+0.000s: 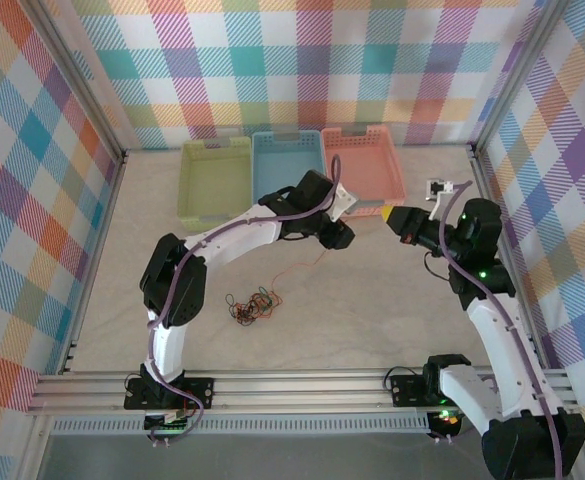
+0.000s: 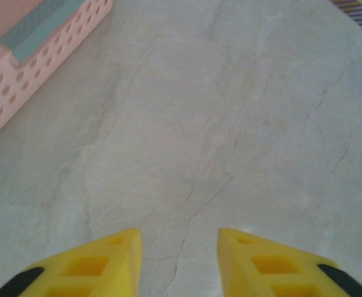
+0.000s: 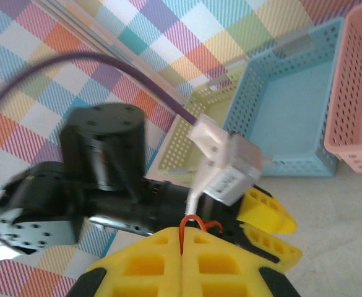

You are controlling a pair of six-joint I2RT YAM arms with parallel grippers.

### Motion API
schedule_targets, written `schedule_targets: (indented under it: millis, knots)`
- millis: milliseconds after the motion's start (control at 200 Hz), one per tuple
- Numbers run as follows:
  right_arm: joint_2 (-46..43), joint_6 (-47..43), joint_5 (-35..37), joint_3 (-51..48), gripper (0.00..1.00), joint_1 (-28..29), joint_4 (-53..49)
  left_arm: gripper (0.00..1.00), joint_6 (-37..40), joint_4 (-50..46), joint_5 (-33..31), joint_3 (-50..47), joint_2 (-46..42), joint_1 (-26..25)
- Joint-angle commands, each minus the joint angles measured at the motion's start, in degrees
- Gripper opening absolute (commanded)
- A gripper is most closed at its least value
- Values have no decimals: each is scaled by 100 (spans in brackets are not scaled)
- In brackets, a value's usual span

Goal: Untangle the cables

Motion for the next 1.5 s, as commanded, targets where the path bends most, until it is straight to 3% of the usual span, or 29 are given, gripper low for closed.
schedule_targets:
  millis: [0,165,755,1255,1495]
  knots:
    - [-156,-9,122,324,0,-27,-240,34,-214,291,110,-459,-348,54]
    - [-234,-167,437,669,0,-24,-459,22,-465,396,-24,-1062,-680,154]
    - [32,-702,2089,1533,0,-115,-1067,13,-953,1080,-338,-3246,-2483,543]
    - [46,-828,2436,1708,0,-476,-1342,7,-1072,625,-619,-3283,-2711,793]
    - [-206,-916,2638,672,0,-482,-1020,0,-1406,532,-142,-3155,-3290,798]
